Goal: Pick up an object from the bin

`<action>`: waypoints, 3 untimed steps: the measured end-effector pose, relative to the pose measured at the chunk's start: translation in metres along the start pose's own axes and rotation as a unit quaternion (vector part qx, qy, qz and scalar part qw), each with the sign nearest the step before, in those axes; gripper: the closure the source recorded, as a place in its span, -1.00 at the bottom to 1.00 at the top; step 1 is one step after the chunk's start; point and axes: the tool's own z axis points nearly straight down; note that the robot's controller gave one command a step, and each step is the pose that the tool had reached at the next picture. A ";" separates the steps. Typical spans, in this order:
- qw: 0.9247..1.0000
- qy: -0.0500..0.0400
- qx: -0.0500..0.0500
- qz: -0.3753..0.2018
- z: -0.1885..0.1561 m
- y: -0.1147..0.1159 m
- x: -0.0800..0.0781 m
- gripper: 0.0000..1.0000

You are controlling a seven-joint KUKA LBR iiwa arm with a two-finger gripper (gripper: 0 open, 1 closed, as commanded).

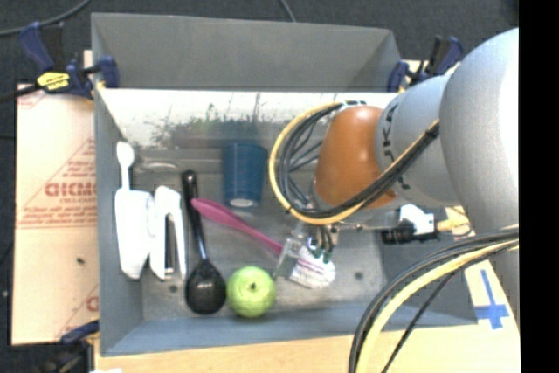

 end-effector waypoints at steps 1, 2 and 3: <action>0.987 -0.002 -0.001 -0.162 0.004 0.018 0.046 1.00; 0.987 -0.002 -0.001 -0.162 0.004 0.018 0.046 1.00; 0.986 -0.004 -0.001 -0.167 0.004 0.022 0.045 1.00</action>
Offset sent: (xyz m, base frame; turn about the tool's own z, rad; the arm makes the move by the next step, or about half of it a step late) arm 0.0000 0.0000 0.0000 0.0000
